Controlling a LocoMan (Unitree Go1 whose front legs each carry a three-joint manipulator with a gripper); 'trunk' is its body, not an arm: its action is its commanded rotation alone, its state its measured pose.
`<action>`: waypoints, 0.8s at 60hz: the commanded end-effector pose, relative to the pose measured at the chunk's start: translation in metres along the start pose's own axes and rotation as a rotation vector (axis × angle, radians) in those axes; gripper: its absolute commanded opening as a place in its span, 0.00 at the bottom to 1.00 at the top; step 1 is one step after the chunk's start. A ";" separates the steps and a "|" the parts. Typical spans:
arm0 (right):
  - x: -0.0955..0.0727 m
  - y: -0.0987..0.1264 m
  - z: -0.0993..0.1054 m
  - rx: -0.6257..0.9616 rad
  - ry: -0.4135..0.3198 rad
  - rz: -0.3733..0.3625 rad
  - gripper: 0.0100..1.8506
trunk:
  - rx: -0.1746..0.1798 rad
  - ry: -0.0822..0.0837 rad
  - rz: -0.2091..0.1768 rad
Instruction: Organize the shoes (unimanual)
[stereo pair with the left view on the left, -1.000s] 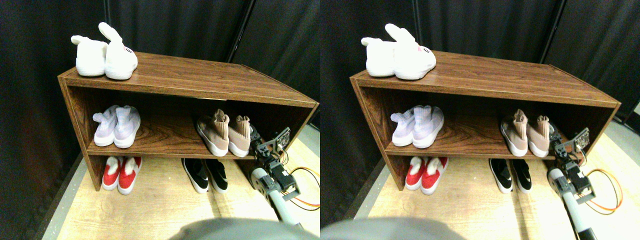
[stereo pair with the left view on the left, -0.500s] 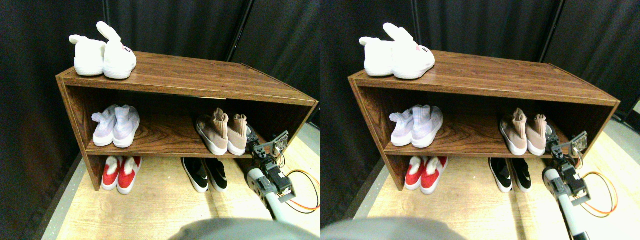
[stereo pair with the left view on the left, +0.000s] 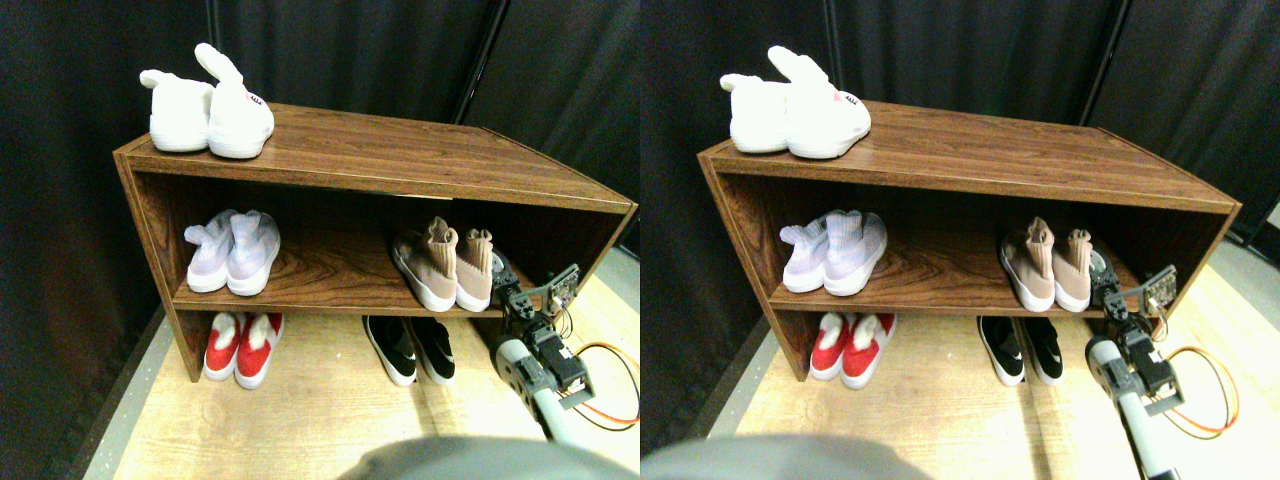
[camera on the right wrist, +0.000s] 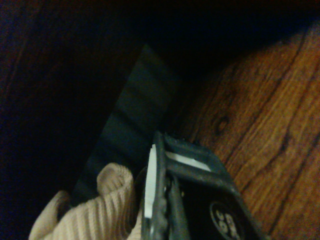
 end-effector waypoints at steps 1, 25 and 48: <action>0.004 0.003 0.008 -0.039 -0.020 0.030 0.03 | -0.008 0.011 0.003; -0.012 0.012 0.035 -0.057 -0.039 0.135 0.03 | 0.021 0.009 -0.045; -0.074 0.029 0.048 -0.045 0.023 0.262 0.03 | 0.024 0.019 -0.061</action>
